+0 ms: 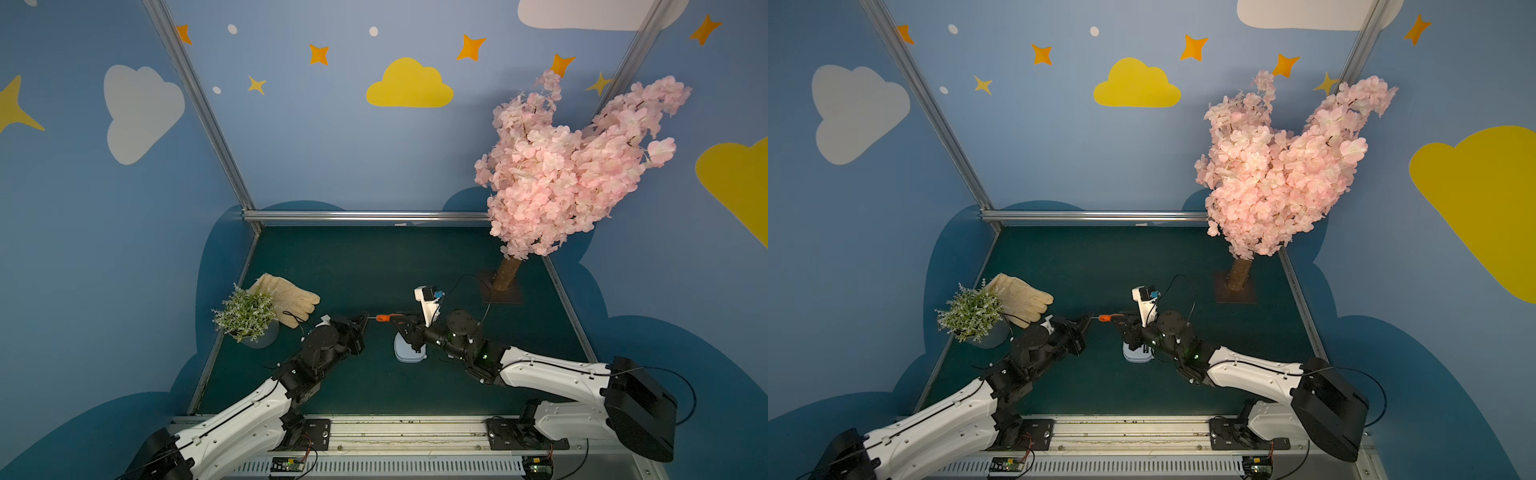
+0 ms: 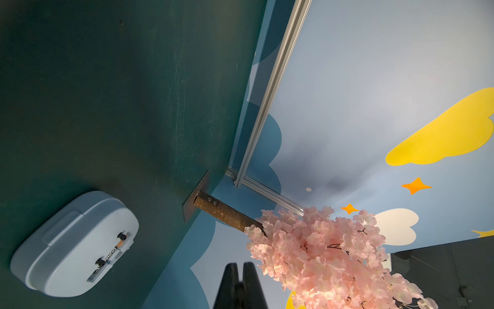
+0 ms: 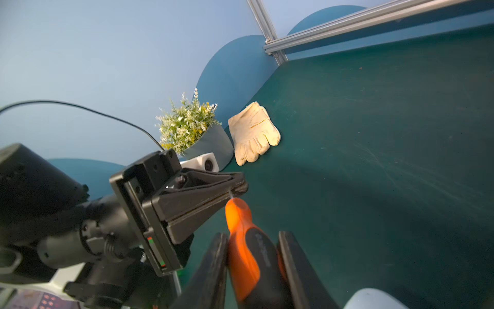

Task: Remove the battery from the alarm
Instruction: Pick up the screwdriver from the center of the board, then release the battery from the alarm.

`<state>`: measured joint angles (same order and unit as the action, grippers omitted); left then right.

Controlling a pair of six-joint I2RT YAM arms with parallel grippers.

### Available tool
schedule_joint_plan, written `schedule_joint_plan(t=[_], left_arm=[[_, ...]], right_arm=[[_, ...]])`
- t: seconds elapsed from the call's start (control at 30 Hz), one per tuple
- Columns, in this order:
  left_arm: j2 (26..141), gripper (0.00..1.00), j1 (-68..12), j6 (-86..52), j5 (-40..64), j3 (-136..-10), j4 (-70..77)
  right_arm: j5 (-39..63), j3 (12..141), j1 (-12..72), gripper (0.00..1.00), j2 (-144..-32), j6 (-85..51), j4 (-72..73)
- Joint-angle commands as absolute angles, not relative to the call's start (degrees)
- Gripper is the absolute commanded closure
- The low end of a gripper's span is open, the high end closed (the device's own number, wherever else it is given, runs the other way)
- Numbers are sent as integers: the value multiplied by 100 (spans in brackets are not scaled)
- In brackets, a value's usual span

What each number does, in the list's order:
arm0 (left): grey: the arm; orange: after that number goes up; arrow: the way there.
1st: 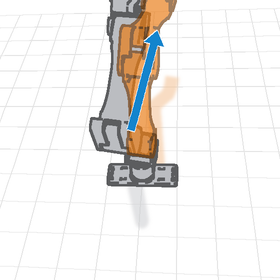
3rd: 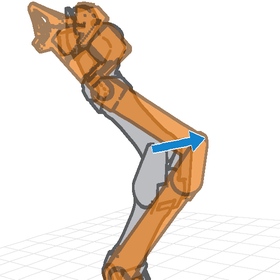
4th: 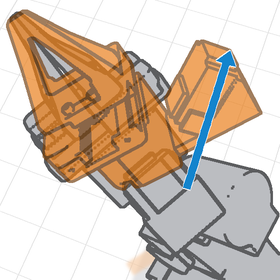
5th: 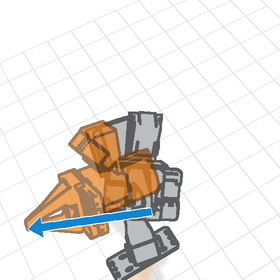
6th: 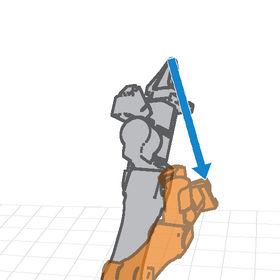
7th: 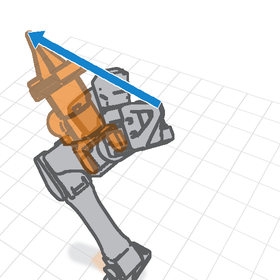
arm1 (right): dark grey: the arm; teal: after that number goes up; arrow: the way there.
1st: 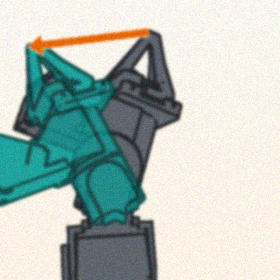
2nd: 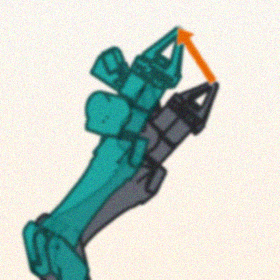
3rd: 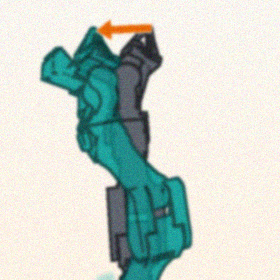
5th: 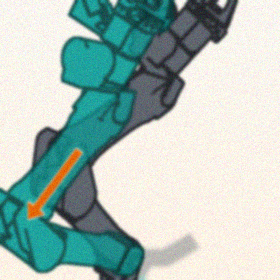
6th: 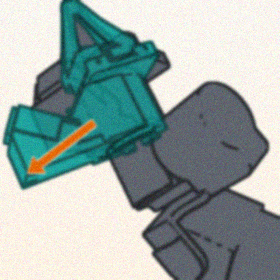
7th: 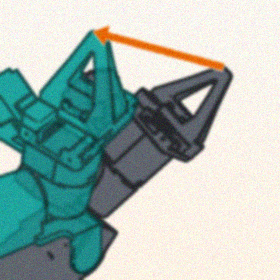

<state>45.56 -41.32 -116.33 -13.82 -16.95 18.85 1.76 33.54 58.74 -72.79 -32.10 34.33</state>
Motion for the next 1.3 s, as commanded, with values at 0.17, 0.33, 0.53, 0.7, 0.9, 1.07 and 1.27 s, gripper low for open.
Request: schedule_joint_plan(t=[0.17, 0.33, 0.53, 0.7, 0.9, 1.07, 1.27], left_arm=[[3821, 41, -4166, -10973, -1667, -2081, 313], [3063, 0, -4157, -10071, -2247, -2373, -1458], [2697, 0, -4113, -9059, -2247, -2073, -1852], [3333, 0, -4073, -8019, -1797, -2269, -1794], [4612, 0, -4061, -6911, -1113, -2980, -1770], [5302, 0, -4059, -6603, -616, -3266, -1725], [5689, 2, -4067, -6488, -307, -3270, -1457]], right_arm=[[-300, 3820, 5912, 100, -7056, -3621, 2586], [-1156, 4378, 5817, 100, -6267, -3696, -105], [-1380, 4421, 5619, 100, -5405, -3385, -1755], [-1613, 4528, 5513, 100, -4935, -3222, -2765], [-1495, 4808, 5517, 100, -5006, -2892, -3336], [-1424, 5001, 5512, 100, -5212, -3032, -3591], [-1486, 5537, 5511, 100, -5805, -3618, -4382]])
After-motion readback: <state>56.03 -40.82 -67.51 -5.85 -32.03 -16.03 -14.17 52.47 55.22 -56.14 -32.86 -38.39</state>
